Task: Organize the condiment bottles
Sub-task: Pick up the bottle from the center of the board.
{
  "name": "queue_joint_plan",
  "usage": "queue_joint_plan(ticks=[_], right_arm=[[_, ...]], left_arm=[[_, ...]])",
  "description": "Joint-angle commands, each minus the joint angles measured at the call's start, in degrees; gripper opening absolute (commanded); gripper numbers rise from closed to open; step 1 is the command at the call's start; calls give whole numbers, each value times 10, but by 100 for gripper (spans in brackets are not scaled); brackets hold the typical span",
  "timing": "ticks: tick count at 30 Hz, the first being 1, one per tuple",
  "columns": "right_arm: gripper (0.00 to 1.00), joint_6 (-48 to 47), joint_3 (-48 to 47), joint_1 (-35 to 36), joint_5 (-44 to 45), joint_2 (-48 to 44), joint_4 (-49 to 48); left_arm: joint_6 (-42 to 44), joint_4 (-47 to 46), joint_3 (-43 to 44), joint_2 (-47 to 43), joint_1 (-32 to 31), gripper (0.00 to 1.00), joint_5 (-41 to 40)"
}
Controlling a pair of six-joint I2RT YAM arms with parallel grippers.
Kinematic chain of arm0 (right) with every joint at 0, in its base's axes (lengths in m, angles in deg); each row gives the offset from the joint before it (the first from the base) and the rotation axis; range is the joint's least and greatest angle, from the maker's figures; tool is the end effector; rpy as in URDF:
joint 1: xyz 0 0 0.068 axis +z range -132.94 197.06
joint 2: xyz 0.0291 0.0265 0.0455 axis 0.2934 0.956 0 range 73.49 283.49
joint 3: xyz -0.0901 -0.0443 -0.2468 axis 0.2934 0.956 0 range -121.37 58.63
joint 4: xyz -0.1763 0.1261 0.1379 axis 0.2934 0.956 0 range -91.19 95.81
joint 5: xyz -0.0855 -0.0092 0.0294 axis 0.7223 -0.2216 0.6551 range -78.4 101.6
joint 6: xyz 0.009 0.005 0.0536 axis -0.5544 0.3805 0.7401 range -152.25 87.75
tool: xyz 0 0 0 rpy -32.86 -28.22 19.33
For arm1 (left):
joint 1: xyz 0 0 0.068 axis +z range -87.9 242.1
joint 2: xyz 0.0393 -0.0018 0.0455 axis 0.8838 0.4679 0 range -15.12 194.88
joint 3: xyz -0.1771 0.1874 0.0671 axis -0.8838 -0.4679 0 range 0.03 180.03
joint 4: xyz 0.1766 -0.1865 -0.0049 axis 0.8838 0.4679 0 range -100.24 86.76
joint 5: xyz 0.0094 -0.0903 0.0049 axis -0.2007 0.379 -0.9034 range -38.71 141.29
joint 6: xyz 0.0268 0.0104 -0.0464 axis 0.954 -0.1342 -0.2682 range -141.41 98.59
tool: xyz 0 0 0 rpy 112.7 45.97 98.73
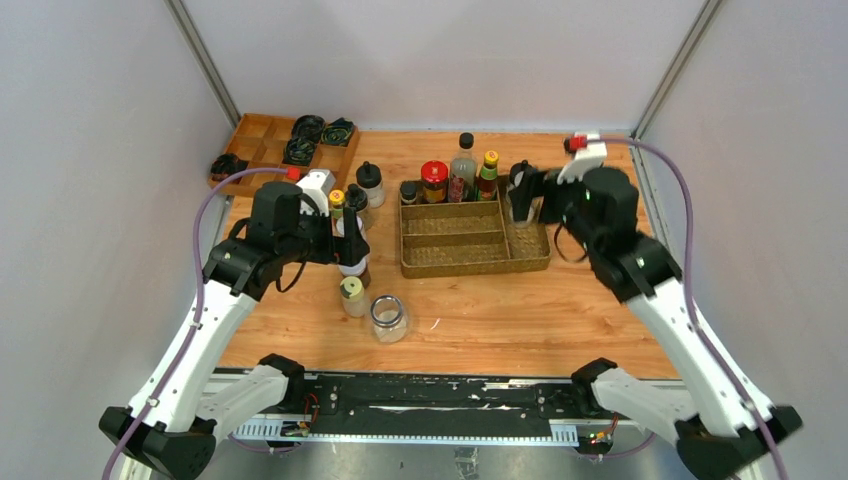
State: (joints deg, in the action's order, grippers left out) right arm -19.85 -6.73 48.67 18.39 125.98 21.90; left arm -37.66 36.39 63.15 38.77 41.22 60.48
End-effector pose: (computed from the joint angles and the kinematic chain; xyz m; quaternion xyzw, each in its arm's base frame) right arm 0.1663 0.0973 0.4100 -0.0903 0.7616 0.1978 0.6105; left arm 0.1690 -0.0709 0.3523 0.0715 0.8915 -0.2088 0.3958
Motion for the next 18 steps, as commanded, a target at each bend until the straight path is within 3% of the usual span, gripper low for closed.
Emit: queue_joint_plan(ticks=[1, 4, 9, 15, 18], right_arm=[[90, 58, 76, 125, 18, -55, 103], [88, 87, 95, 191, 32, -91, 115], [88, 111, 95, 265, 74, -107, 151], [88, 146, 109, 305, 88, -124, 170], [88, 157, 122, 314, 86, -137, 176]], left_arm=[[18, 7, 26, 20, -3, 100, -48], [31, 7, 87, 81, -3, 99, -84], [51, 27, 259, 242, -3, 97, -140], [77, 89, 470, 455, -2, 97, -191], [91, 112, 533, 536, 0, 97, -215]])
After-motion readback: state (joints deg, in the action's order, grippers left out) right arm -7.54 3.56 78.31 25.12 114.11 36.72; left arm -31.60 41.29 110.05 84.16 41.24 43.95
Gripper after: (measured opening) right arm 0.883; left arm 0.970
